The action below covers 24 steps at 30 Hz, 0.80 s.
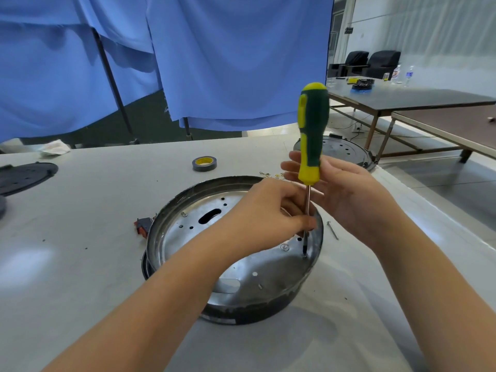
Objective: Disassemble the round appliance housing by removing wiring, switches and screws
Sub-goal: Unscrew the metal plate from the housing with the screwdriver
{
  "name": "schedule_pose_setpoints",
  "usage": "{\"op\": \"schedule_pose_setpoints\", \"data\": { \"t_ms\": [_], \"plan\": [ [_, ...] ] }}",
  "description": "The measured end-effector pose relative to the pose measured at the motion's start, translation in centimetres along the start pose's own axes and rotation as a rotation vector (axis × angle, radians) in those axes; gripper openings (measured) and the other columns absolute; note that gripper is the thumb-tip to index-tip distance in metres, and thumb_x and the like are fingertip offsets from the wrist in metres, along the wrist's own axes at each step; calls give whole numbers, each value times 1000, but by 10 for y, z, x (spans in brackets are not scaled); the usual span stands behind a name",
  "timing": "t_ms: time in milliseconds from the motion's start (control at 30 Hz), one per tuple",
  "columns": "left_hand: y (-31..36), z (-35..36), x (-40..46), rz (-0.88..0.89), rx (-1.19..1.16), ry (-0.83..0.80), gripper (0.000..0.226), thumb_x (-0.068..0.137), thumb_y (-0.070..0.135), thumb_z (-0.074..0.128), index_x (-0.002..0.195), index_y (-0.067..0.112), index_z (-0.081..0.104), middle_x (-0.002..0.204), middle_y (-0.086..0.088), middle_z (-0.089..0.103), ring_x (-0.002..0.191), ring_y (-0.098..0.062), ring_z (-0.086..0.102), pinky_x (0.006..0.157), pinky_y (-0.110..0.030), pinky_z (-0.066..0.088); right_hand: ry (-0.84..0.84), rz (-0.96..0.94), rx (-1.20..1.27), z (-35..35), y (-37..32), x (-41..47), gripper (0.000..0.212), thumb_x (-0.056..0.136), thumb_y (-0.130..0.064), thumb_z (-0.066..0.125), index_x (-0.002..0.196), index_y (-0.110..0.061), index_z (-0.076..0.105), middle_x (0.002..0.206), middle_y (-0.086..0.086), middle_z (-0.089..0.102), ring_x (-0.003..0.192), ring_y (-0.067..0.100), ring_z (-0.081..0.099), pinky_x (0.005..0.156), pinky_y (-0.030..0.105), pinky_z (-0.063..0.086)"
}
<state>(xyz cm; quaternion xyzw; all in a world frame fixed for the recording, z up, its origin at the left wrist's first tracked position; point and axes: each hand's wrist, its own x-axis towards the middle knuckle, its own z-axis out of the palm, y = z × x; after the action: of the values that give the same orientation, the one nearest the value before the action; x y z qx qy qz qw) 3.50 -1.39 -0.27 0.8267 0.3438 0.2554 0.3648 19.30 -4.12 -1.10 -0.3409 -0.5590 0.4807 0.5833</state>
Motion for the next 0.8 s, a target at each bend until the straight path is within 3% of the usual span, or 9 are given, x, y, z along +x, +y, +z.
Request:
{"op": "schedule_pose_setpoints", "data": {
  "t_ms": [133,233,367,467,633,700,800],
  "plan": [
    [1,3,1,11,53,48,14,75,19,79,75,13,66,64,3,68,58,-8,66,60,-21,55,35,-35,-91,0,1,-1,31,73,-35,69,103,-29,73,94,-2,69,90,14,67,80,26,54],
    [1,3,0,19,41,34,10,78,20,76,82,15,69,72,1,70,66,-12,68,67,-27,58,71,-52,-89,0,2,-1,42,63,-34,75,104,-25,72,91,-1,71,87,14,68,77,24,54],
    [2,0,0,-25,-81,-34,17,87,8,66,103,9,70,90,-8,75,80,-15,73,77,-34,59,66,-31,-39,0,0,-1,40,78,-26,64,114,-10,60,103,8,73,101,23,68,79,29,55],
    [3,-1,0,-29,-59,6,9,82,11,72,90,8,71,77,-6,75,70,-14,73,75,-35,60,2,-2,11,1,-2,-2,27,88,-22,53,110,-13,65,108,9,72,105,23,66,80,26,54],
    [1,0,0,10,-15,71,20,73,22,81,74,13,64,59,6,66,59,-9,70,66,-29,56,6,-25,-118,2,0,-2,28,72,-33,70,99,-30,73,97,0,72,96,19,68,80,27,54],
    [1,0,0,9,-8,51,16,76,25,79,80,15,67,66,5,69,64,-11,70,70,-32,58,22,-33,-127,0,1,-2,32,68,-35,72,100,-29,73,96,0,72,95,19,69,79,27,54],
    [0,-1,0,-9,-5,-37,14,84,21,70,98,18,70,89,1,74,80,-13,71,79,-36,59,50,-21,-80,-1,2,0,31,78,-27,64,107,-19,67,100,4,73,99,21,68,79,27,55]
  ]
}}
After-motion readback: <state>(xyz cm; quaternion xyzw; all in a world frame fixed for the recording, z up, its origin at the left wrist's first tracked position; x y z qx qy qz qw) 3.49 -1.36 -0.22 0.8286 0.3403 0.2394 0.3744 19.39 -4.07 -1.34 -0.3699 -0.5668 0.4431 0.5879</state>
